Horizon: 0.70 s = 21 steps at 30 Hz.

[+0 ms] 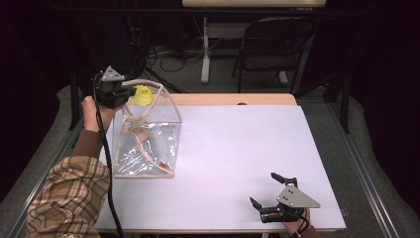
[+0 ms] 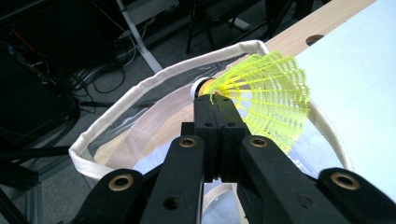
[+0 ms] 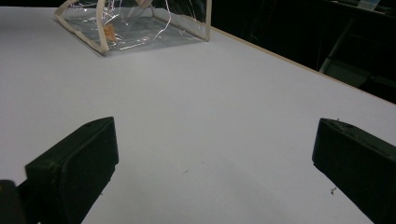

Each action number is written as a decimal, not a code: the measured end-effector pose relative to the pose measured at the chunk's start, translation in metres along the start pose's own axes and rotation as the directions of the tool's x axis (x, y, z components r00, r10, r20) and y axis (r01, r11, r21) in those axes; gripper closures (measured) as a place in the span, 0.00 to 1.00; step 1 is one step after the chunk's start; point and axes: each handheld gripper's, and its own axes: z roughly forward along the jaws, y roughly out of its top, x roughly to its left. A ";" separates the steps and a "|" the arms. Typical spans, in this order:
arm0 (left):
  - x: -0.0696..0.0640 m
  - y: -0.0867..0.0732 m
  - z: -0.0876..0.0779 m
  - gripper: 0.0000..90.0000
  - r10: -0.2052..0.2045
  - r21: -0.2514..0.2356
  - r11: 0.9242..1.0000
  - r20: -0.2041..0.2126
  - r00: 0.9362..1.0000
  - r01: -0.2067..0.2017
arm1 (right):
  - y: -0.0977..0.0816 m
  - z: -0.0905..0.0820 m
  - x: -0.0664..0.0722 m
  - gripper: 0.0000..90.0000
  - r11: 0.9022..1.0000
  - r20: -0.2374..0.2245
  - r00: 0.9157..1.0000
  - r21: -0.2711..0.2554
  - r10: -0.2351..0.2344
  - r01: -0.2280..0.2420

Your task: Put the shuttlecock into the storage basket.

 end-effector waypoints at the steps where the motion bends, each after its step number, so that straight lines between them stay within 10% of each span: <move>1: 0.001 0.000 0.001 1.00 0.002 0.002 1.000 0.000 1.000 -0.002 | 0.000 0.000 0.000 0.00 1.000 0.000 1.000 -0.002 0.001 -0.001; 21: -0.001 -0.005 0.011 1.00 -0.005 0.031 1.000 0.000 1.000 0.005 | 0.000 0.000 0.000 0.00 1.000 0.000 1.000 -0.003 0.001 -0.001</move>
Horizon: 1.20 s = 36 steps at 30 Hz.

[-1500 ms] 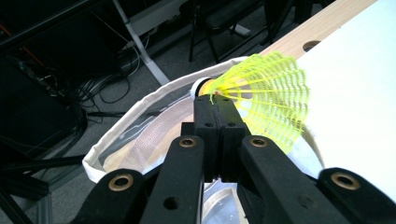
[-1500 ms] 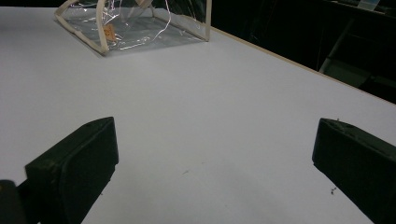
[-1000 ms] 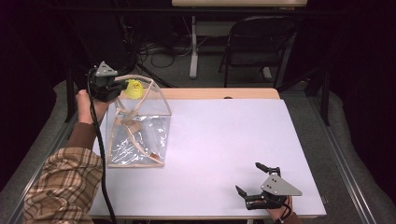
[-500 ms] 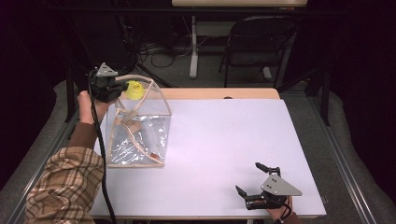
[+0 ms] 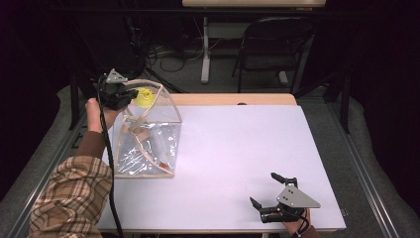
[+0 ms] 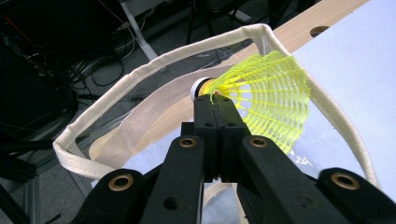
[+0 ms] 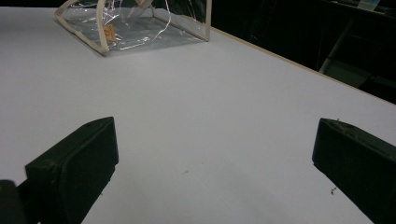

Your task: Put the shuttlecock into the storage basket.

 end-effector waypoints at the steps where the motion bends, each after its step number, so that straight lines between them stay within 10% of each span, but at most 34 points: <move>1: 0.000 0.000 0.000 1.00 0.000 0.000 1.000 0.000 1.000 0.000 | 0.000 0.000 0.000 0.00 1.000 0.000 1.000 0.000 0.000 0.000; 36: -0.003 -0.007 0.020 1.00 -0.021 0.043 0.999 0.010 1.000 0.021 | 0.000 0.000 0.000 0.00 1.000 -0.002 1.000 0.003 0.000 0.000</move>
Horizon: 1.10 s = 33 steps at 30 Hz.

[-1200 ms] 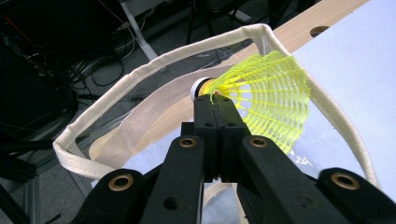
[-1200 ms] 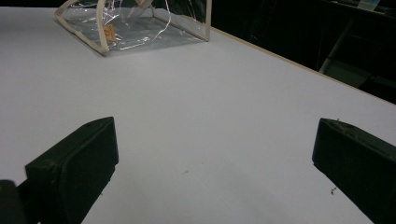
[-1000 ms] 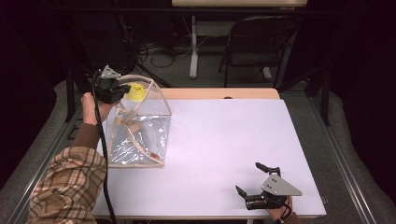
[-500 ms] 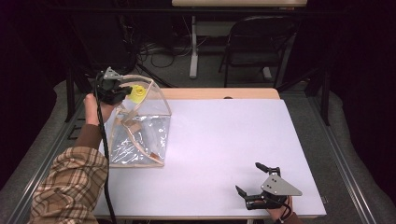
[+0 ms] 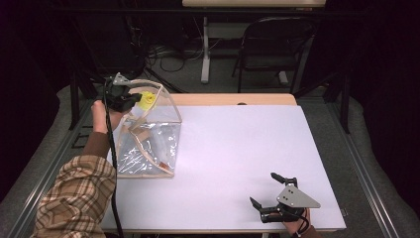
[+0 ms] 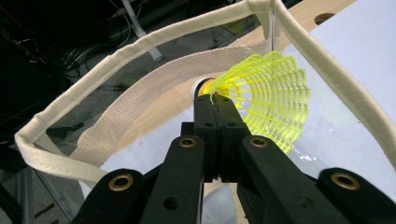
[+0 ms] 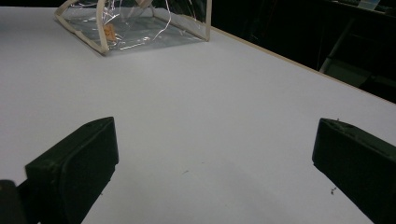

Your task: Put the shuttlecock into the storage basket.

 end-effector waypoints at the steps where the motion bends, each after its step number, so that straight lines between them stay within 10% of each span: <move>1: 0.000 0.000 0.000 1.00 0.000 0.005 1.000 0.002 1.000 0.000 | 0.000 0.000 0.000 0.00 1.000 0.000 1.000 0.000 0.000 0.000; 33: -0.003 -0.005 0.021 1.00 -0.020 0.046 0.999 0.020 1.000 0.019 | 0.000 0.000 0.000 0.00 1.000 0.000 1.000 0.000 0.000 0.000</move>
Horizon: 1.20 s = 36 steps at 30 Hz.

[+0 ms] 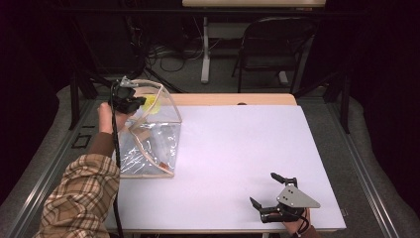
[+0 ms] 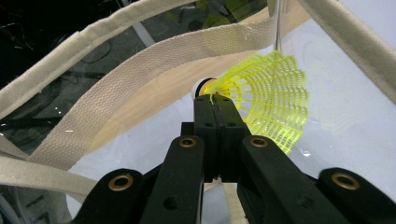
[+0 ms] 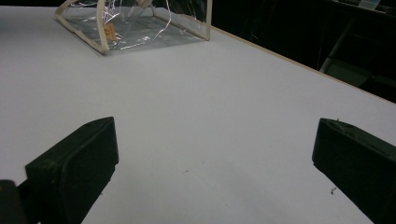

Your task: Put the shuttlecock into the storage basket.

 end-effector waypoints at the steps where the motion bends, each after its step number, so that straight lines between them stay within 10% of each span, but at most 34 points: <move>1: 0.000 0.000 0.001 1.00 0.001 0.005 1.000 0.001 1.000 -0.001 | 0.000 0.000 0.000 0.00 1.000 0.000 1.000 0.000 0.000 0.000; 36: 0.005 -0.007 0.021 0.98 -0.021 0.079 0.997 0.019 1.000 0.020 | 0.000 0.000 0.000 0.00 1.000 -0.001 1.000 0.000 -0.001 0.001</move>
